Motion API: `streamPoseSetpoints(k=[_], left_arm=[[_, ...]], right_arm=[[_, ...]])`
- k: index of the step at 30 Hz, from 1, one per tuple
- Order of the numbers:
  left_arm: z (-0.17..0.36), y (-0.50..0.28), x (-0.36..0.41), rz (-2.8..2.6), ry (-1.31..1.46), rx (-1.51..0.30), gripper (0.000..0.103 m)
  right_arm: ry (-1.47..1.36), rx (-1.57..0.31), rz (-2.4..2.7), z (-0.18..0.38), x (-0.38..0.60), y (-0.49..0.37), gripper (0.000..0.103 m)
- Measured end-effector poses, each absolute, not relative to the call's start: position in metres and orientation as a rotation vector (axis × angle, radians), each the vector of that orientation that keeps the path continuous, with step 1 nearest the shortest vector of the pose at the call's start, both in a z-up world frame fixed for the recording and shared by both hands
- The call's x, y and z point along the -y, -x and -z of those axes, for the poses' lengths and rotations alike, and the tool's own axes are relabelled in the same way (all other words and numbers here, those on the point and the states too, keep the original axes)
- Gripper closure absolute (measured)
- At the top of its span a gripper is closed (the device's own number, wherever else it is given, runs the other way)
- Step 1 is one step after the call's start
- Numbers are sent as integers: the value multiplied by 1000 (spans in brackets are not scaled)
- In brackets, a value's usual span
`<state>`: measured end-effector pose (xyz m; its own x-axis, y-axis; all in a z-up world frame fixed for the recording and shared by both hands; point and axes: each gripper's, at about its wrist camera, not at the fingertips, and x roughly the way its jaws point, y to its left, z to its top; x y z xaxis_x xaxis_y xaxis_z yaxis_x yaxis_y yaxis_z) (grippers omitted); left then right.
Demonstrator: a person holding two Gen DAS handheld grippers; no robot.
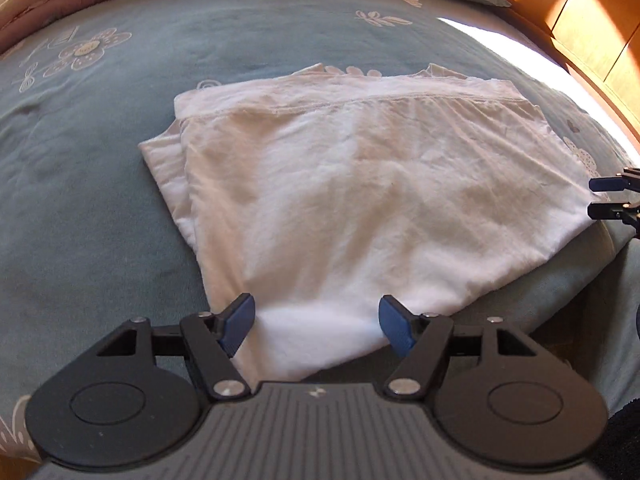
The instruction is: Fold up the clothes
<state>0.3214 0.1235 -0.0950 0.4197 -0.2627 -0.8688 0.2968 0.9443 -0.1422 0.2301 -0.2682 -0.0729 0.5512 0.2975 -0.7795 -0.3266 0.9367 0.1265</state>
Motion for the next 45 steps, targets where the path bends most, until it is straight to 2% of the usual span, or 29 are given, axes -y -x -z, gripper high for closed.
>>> streamPoseSetpoints(k=[4, 8, 14, 16, 19, 26, 30, 32, 33, 41, 45], left_arm=[[88, -306, -129, 354, -16, -1114, 33], [72, -316, -117, 367, -27, -1043, 31], [98, -331, -91, 340, -11, -1057, 31], [101, -317, -86, 350, -80, -1034, 26], [95, -311, -85, 394, -127, -1062, 26], [52, -353, -89, 346, 20, -887, 25], [73, -381, -112, 275, 201, -915, 25], [90, -383, -123, 209, 204, -962, 28], [92, -379, -128, 224, 208, -947, 26], [63, -365, -112, 300, 141, -925, 25], [74, -363, -93, 374, 166, -961, 23]], right_arm=[[-1, -940, -316, 89, 275, -213, 16], [9, -890, -300, 80, 269, -207, 15], [41, -865, -276, 80, 241, -221, 13], [89, -884, -255, 91, 236, -216, 13], [106, -876, -253, 107, 238, -202, 0], [121, -867, -236, 108, 234, -198, 0], [123, -862, -232, 109, 233, -196, 0], [122, -860, -235, 109, 234, -194, 0], [122, -858, -237, 109, 235, -194, 0], [124, -841, -243, 111, 236, -194, 0], [122, -832, -239, 111, 236, -192, 0]])
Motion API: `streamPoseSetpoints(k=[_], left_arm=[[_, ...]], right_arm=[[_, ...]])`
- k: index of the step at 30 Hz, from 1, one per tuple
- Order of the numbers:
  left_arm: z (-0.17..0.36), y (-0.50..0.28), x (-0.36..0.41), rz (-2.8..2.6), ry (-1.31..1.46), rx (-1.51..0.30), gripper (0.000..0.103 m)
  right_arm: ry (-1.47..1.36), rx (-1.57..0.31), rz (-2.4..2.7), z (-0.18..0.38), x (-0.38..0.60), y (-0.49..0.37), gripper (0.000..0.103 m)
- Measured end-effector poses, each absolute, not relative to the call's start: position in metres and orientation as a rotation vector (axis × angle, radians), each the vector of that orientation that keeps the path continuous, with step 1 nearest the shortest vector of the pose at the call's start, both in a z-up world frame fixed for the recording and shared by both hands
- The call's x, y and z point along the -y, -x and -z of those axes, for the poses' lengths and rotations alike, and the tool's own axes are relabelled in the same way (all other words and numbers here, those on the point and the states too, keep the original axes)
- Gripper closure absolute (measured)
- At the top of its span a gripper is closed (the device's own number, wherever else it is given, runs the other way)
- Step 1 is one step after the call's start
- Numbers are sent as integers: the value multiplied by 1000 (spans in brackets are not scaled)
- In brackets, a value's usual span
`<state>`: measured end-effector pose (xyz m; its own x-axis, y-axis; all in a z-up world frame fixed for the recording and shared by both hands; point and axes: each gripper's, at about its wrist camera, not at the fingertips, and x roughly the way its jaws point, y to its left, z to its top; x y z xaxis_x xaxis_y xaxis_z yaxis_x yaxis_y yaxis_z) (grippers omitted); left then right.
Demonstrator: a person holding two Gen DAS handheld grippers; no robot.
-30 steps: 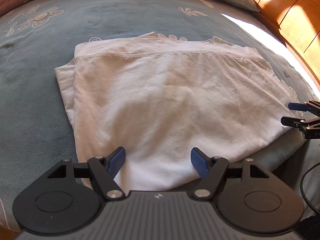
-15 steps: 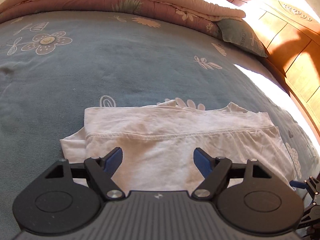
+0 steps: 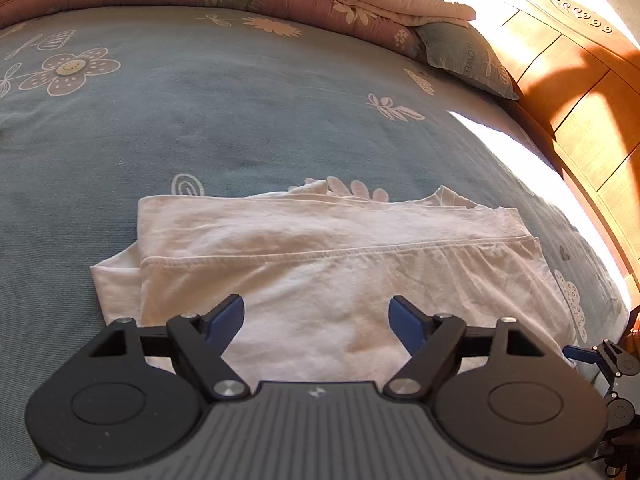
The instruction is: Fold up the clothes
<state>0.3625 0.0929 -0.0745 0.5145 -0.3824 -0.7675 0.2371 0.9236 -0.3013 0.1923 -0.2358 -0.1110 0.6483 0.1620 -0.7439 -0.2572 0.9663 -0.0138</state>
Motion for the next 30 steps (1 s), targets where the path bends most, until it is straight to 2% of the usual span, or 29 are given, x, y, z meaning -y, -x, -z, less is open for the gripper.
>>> streamPoseSetpoints(k=[3, 9, 13, 20, 23, 30], left_arm=[[91, -354, -94, 333, 165, -994, 23], [59, -353, -67, 433, 161, -975, 23], [50, -365, -18, 570, 171, -933, 23], [95, -392, 58, 685, 198, -958, 23], [105, -399, 65, 681, 167, -874, 21], [92, -406, 57, 623, 221, -877, 22]], right_arm=[[121, -825, -238, 112, 236, -190, 0], [125, -817, -241, 105, 235, -190, 0], [163, -716, -280, 81, 231, -202, 0], [166, -710, -261, 82, 231, -258, 0], [120, -741, -251, 92, 236, -266, 0], [79, -738, -261, 103, 243, -262, 0]])
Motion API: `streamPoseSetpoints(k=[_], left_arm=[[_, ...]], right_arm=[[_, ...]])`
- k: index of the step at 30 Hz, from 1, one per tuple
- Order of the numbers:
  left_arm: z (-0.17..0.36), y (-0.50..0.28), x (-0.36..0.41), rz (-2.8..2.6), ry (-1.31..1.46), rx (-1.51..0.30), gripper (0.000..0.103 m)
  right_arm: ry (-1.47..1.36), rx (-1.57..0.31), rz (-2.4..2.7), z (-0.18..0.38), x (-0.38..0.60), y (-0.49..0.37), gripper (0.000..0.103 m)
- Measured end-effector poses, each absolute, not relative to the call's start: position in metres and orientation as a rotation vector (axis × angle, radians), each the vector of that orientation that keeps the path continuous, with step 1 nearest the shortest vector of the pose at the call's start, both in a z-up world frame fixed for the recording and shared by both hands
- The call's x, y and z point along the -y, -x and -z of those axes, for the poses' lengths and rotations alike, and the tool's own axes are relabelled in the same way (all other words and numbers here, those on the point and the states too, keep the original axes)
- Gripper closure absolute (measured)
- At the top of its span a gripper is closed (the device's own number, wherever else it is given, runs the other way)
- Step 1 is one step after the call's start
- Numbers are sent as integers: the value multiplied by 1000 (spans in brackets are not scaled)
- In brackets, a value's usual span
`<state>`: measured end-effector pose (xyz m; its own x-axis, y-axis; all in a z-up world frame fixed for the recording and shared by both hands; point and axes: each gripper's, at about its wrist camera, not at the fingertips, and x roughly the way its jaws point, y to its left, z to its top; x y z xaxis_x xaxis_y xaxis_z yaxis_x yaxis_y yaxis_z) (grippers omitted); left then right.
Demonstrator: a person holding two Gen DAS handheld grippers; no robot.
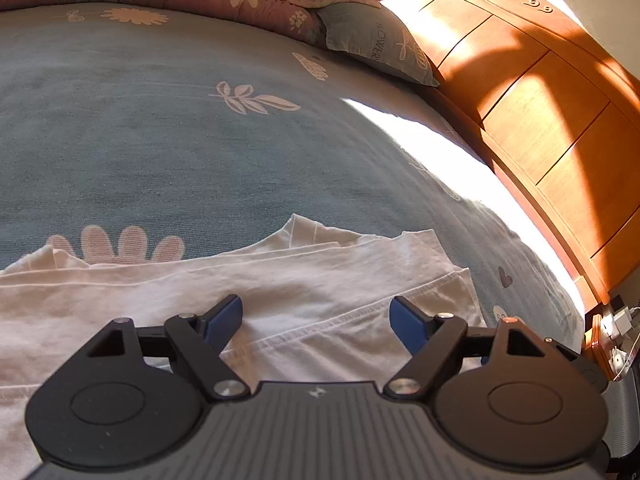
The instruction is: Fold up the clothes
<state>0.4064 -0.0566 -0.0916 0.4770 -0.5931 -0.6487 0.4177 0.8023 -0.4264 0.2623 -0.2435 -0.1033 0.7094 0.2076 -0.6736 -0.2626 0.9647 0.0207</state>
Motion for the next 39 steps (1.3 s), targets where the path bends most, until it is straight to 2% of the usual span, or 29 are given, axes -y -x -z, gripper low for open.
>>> streamPoseSetpoints(k=[6, 10, 15, 21, 24, 32, 39], left_arm=[[82, -378, 33, 623, 309, -906, 18], [102, -374, 24, 552, 298, -941, 17], [90, -369, 33, 525, 210, -960, 18], [77, -334, 44, 515, 122, -980, 17], [72, -311, 43, 497, 91, -1001, 17], [72, -258, 31, 538, 129, -1039, 16], [90, -223, 5, 467, 258, -1076, 16]], right_arm=[[64, -669, -316, 91, 241, -289, 0], [4, -743, -235, 109, 258, -308, 0], [-114, -738, -167, 95, 292, -280, 0], [-349, -795, -429, 91, 286, -237, 0], [-333, -779, -377, 100, 284, -222, 0], [-359, -723, -330, 69, 296, -184, 0], [-361, -781, -317, 101, 284, -156, 0]])
